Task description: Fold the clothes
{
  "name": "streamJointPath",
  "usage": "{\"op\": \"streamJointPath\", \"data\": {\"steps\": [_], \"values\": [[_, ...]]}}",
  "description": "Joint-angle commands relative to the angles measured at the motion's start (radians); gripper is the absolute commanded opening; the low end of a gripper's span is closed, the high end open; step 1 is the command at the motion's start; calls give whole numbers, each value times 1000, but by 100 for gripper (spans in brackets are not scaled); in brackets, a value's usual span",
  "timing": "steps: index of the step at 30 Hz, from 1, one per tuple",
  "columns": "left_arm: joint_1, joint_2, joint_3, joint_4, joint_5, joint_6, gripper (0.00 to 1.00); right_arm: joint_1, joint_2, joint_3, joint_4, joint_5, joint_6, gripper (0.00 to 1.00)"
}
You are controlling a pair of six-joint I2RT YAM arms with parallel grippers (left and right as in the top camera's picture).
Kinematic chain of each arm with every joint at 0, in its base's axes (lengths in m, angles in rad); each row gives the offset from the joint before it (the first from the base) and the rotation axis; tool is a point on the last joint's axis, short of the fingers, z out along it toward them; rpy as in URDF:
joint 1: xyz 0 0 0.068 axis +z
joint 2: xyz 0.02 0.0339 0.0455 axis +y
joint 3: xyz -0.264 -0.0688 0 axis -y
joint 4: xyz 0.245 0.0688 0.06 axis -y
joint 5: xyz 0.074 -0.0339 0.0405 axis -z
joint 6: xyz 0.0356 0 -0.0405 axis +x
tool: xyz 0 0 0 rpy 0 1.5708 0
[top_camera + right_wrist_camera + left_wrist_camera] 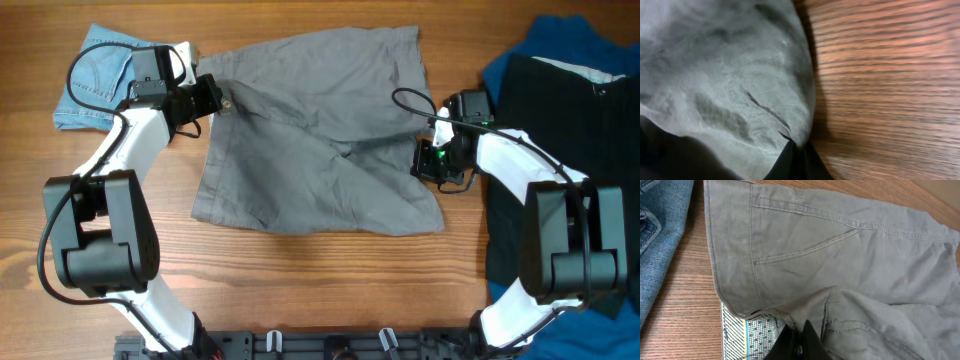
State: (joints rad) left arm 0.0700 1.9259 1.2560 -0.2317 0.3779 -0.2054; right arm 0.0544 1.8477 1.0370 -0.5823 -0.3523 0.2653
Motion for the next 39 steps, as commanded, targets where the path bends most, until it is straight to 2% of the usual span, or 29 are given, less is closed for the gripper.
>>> {"op": "streamJointPath", "data": {"steps": [1, 6, 9, 10, 12, 14, 19, 20, 22, 23, 24, 25, 26, 28, 30, 32, 34, 36, 39], "values": [[-1, -30, 18, 0, -17, -12, 4, -45, 6, 53, -7, -36, 22, 4], [-1, -30, 18, 11, -21, -12, 4, -76, -24, 102, 9, -97, -11, 6], [-1, -30, 18, 11, -39, -12, 4, -76, -24, 102, 13, -92, 48, 6], [-1, -30, 18, 11, -39, -12, 4, -76, -24, 102, 17, -109, 46, 11], [-1, -30, 18, 11, -39, -12, 4, -74, -24, 101, 8, -121, -5, 53], [-1, -30, 18, 10, -39, -12, 4, -74, -19, 97, -11, -108, -32, 60], [-1, -30, 18, 6, -39, -12, 4, -74, 11, 39, -26, -43, -30, 56], [-1, -30, 18, 6, -39, -12, 4, -74, 13, 28, -24, -40, -28, 37], [-1, -30, 18, 4, -39, -12, 4, -74, 12, 26, -24, -40, -30, 22], [-1, -30, 18, 4, -39, -12, 4, -74, 12, 26, -20, -40, -31, 22], [-1, -30, 18, 3, -39, -12, 4, -74, 12, 26, -11, -39, -34, 25], [-1, -30, 18, 4, -39, -12, 4, -75, 12, 26, 2, -34, -56, 45], [-1, -30, 18, 4, -39, -12, 4, -75, 12, 26, 14, -15, -59, 51], [-1, -30, 18, 4, -39, -12, 4, -75, 12, 26, 43, 43, -59, 53], [-1, -30, 18, 3, -39, -12, 4, -75, 12, 26, 80, 65, -77, 62], [-1, -30, 18, 3, -39, -12, 4, -74, 12, 26, 93, 56, -90, 63], [-1, -30, 18, 3, -39, -12, 4, -74, 12, 24, 92, -46, -144, 60], [-1, -30, 18, 0, -39, -12, 4, -71, 12, 24, 87, -158, -179, 52], [-1, -30, 18, 0, -39, -12, 4, -72, 12, 24, 85, -236, -186, 31]]}}
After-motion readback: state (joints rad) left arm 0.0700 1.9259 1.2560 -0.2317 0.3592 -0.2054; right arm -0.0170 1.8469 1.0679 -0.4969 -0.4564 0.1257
